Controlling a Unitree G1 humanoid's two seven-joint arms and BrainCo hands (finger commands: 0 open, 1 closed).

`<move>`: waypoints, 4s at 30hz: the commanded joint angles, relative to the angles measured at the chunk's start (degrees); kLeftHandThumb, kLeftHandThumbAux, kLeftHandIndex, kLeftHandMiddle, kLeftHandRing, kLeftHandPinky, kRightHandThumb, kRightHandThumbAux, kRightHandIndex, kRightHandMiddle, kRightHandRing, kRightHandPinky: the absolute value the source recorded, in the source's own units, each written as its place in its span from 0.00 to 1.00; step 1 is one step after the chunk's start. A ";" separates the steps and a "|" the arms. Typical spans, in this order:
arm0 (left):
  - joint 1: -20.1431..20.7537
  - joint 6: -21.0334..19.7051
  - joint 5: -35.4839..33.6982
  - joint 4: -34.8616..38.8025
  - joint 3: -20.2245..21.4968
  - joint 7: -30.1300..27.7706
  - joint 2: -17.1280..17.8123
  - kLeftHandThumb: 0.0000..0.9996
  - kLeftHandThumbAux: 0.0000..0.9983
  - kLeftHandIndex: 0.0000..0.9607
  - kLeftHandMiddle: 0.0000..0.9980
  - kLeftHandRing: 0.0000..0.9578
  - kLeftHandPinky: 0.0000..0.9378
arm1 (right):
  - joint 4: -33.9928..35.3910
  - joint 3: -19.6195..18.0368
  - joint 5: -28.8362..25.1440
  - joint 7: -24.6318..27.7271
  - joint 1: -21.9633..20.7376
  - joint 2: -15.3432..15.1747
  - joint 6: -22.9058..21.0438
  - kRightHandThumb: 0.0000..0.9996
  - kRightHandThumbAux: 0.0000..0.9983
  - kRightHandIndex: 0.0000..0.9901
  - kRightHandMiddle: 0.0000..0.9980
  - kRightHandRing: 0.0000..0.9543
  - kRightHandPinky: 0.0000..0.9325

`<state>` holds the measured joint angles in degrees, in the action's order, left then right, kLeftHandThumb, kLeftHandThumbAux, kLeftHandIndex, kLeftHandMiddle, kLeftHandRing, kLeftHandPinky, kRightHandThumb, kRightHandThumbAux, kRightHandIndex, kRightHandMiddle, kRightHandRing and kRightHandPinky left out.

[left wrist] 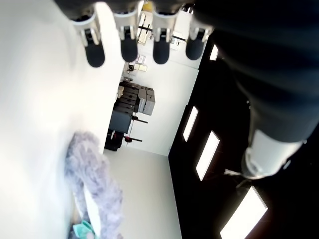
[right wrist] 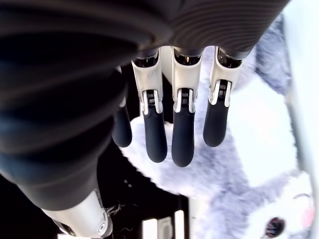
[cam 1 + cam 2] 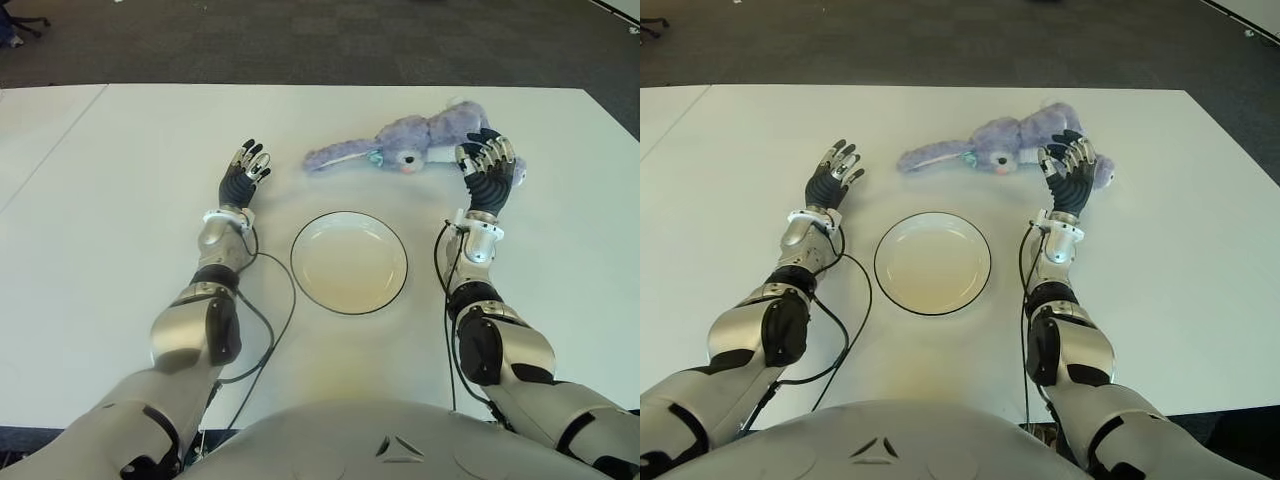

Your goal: Put the doll into the plate.

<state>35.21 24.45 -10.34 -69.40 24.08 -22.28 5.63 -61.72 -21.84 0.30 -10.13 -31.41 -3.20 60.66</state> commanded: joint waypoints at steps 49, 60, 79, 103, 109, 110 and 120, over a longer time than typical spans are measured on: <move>-12.31 -8.71 -0.38 -8.01 1.17 1.93 -3.13 0.09 0.65 0.09 0.09 0.08 0.13 | -2.90 9.08 22.73 -25.37 10.70 0.94 0.19 0.28 0.61 0.18 0.07 0.05 0.04; -11.91 -9.30 -0.61 -8.16 1.30 0.88 -2.65 0.09 0.64 0.10 0.09 0.08 0.12 | 11.08 17.67 38.79 -37.25 11.09 -6.93 -27.45 0.18 0.49 0.01 0.00 0.00 0.00; -11.52 -9.96 -0.69 -8.13 1.63 0.76 -2.38 0.08 0.63 0.09 0.09 0.09 0.14 | 17.68 20.81 36.14 -33.79 9.97 -10.94 -45.51 0.21 0.50 0.01 0.00 0.00 0.00; -11.27 -10.20 -0.59 -8.13 2.18 2.12 -2.38 0.00 0.64 0.04 0.10 0.11 0.15 | 19.56 22.47 34.70 -29.34 10.96 -19.79 -45.20 0.18 0.52 0.08 0.00 0.00 0.00; -11.23 -10.28 -0.45 -8.12 2.36 2.20 -2.40 0.00 0.64 0.04 0.10 0.11 0.14 | 22.63 22.25 35.64 -27.63 11.47 -23.44 -47.11 0.17 0.53 0.09 0.00 0.00 0.00; -11.25 -10.14 -0.34 -8.11 2.29 2.24 -2.42 0.00 0.64 0.04 0.10 0.11 0.14 | 23.14 22.28 35.98 -27.24 11.72 -24.23 -47.51 0.17 0.54 0.10 0.00 0.00 0.00; -11.19 -9.74 0.21 -8.10 1.87 3.03 -2.70 0.00 0.63 0.03 0.08 0.09 0.13 | 25.57 22.82 36.97 -24.70 12.86 -29.14 -48.99 0.26 0.56 0.13 0.00 0.00 0.00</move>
<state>35.52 22.64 -10.38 -69.54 25.88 -22.20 6.02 -37.20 -0.08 36.49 -37.02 -20.14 -29.68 13.13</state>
